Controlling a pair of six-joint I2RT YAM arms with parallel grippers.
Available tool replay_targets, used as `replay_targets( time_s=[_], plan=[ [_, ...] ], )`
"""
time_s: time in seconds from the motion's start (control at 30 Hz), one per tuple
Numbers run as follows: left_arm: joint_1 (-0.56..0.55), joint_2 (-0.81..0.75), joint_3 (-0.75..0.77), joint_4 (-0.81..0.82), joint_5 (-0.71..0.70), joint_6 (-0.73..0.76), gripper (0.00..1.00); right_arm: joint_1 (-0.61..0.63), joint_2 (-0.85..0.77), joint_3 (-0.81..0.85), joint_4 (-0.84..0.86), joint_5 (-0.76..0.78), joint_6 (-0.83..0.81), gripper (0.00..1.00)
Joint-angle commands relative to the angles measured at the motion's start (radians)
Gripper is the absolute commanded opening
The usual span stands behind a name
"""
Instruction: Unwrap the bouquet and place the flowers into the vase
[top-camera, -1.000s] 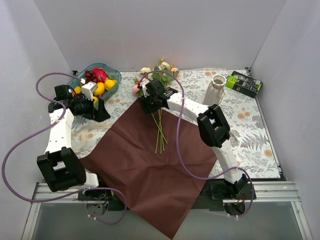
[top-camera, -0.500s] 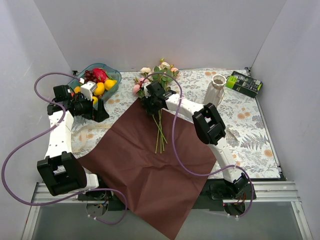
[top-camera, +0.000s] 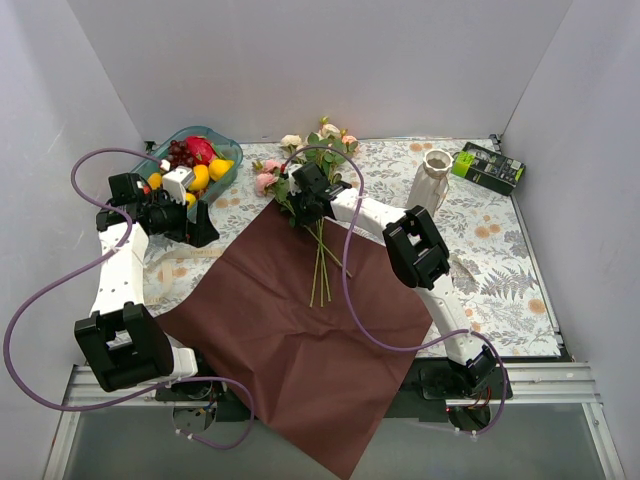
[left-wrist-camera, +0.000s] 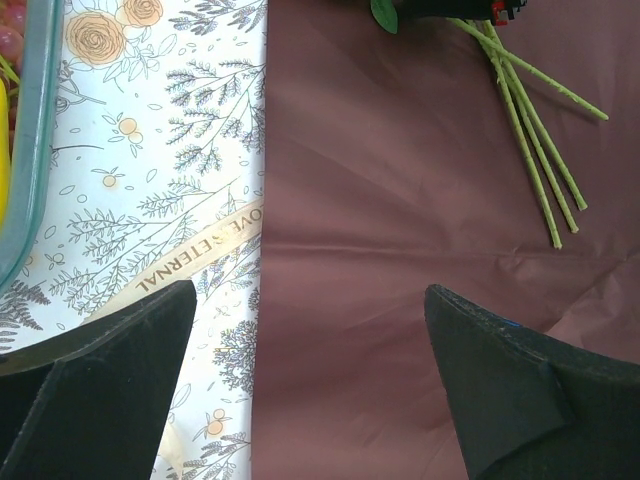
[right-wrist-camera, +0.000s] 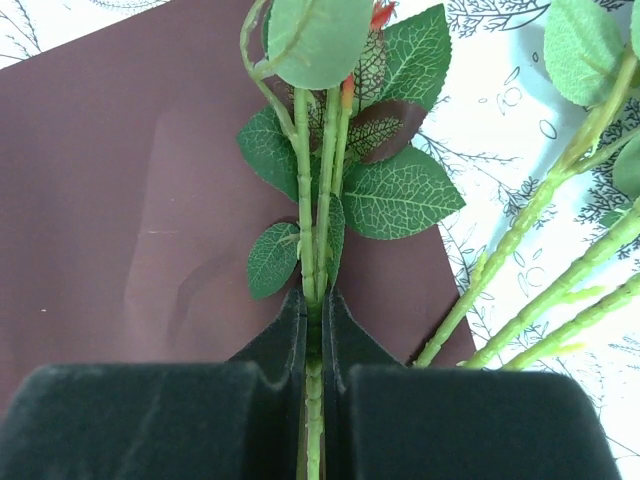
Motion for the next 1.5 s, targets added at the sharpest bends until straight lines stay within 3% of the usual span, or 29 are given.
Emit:
replay_targets(
  time_s=[0.0,0.3,0.47,0.57,0.7,0.73,0.97,1.13,1.47],
  plan=[
    [-0.004,-0.032,-0.002,0.005,0.006,0.004,0.98,0.000,-0.060,0.044,0.027,-0.037,0.014,0.01],
    [-0.004,-0.007,0.061,-0.018,0.036,-0.012,0.98,-0.018,-0.363,0.087,0.139,-0.043,0.018,0.01],
    [-0.003,0.002,0.078,-0.021,0.038,-0.019,0.98,-0.058,-0.580,-0.004,0.292,-0.015,-0.054,0.01],
    [-0.004,0.003,0.081,-0.020,0.035,-0.023,0.98,-0.098,-0.742,-0.176,0.511,0.065,-0.149,0.01],
    [-0.004,0.002,0.072,-0.015,0.032,-0.023,0.98,-0.176,-0.928,-0.444,0.948,0.071,-0.258,0.01],
    [-0.004,0.002,0.070,-0.012,0.035,-0.023,0.98,-0.210,-0.966,-0.469,0.979,0.083,-0.275,0.01],
    [-0.004,0.039,0.101,-0.027,0.064,-0.028,0.98,-0.374,-1.066,-0.711,1.323,0.103,-0.268,0.01],
    [-0.003,0.049,0.112,-0.033,0.052,-0.023,0.98,-0.466,-1.054,-0.760,1.415,0.071,-0.205,0.01],
    [-0.004,0.059,0.121,-0.039,0.050,-0.008,0.98,-0.515,-1.020,-0.809,1.484,0.040,-0.185,0.01]
  ],
)
